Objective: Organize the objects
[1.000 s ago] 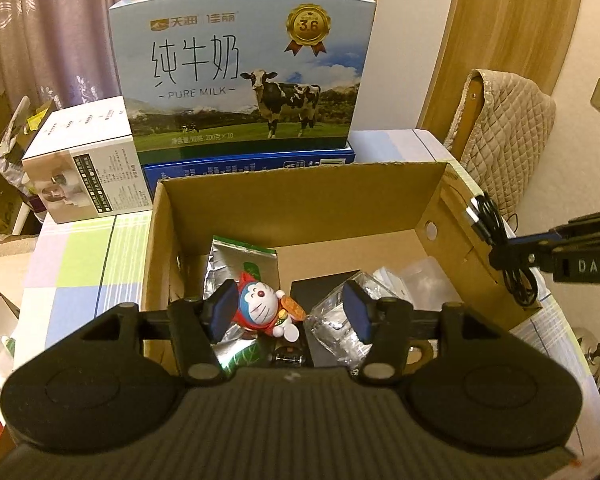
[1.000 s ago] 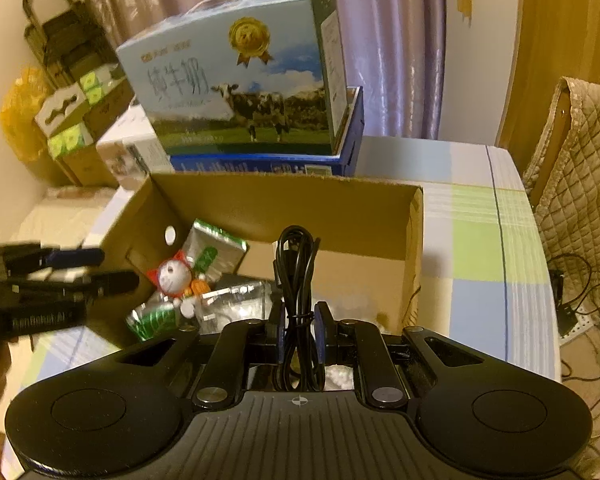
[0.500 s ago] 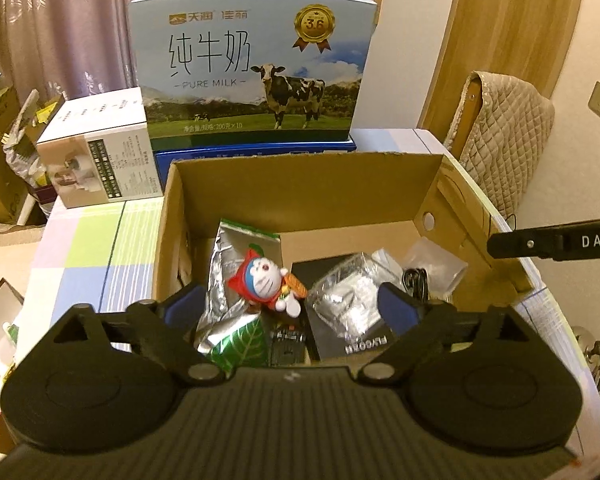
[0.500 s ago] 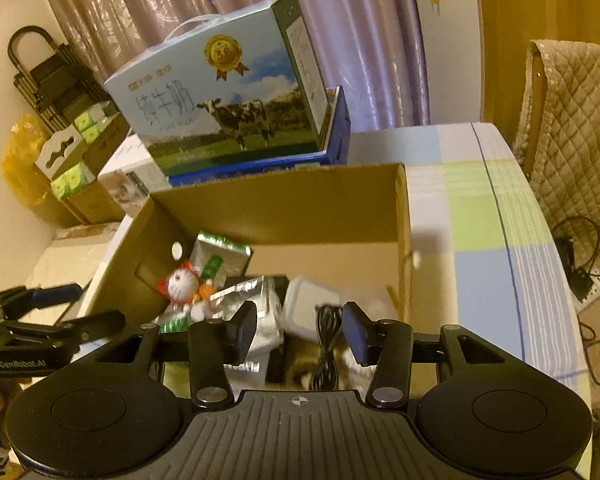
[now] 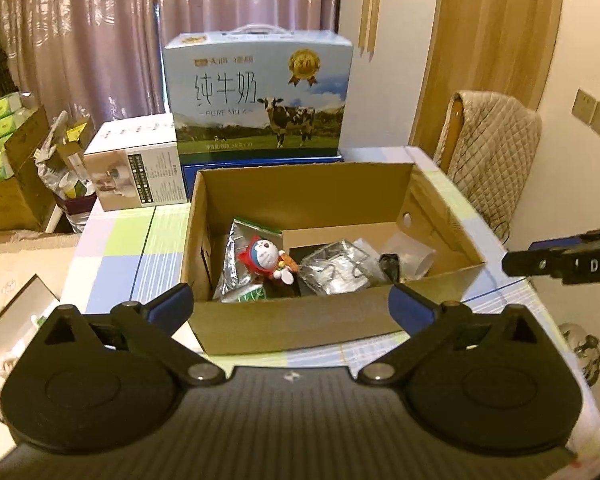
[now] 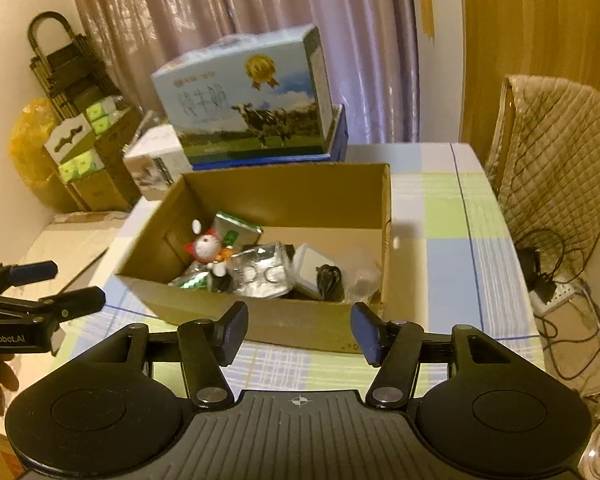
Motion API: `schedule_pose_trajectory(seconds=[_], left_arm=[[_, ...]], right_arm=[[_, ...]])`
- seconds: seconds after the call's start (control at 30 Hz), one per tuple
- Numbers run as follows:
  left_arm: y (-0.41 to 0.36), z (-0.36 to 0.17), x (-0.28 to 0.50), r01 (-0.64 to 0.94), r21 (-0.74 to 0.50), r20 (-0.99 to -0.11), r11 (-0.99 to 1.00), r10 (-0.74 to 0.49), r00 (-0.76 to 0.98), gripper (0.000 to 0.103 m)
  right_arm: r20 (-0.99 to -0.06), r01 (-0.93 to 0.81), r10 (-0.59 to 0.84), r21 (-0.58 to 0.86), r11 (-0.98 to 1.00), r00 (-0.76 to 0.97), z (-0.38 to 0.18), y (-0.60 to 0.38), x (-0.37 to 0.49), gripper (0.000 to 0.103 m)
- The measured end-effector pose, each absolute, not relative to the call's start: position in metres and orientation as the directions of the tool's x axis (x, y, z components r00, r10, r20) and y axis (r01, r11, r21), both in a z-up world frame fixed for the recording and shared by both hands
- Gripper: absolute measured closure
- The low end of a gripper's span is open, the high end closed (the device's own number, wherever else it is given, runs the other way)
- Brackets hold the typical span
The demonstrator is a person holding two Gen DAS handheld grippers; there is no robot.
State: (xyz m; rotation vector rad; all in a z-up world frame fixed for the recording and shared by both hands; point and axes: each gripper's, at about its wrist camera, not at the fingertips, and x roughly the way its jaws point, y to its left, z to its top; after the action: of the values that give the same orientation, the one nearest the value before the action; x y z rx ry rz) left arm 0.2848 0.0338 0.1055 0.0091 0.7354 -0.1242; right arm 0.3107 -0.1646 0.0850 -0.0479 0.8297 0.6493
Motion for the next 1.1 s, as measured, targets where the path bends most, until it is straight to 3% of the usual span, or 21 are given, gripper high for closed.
schedule_pose_trajectory(seconds=[0.27,0.77,1.1], left_arm=[[0.024,0.129,0.223,0.078,-0.029,-0.668,0.997,-0.077,0.74,0.001],[0.014,0.13,0.132,0.054,-0.108,-0.678,0.993,-0.114,0.726,0.001],[0.01,0.131,0.097,0.015,-0.084,-0.668,0.996,-0.067,0.741,0.001]], right_arm=[[-0.685,-0.543,0.506,0.189,0.818,0.524,0.097,-0.178,0.25,0.024],[-0.69,-0.499,0.468,0.176,0.849,0.553,0.098,-0.216,0.173,0.023],[-0.682,-0.5,0.47,0.174,0.849,0.561,0.097,-0.222,0.143,0.023]])
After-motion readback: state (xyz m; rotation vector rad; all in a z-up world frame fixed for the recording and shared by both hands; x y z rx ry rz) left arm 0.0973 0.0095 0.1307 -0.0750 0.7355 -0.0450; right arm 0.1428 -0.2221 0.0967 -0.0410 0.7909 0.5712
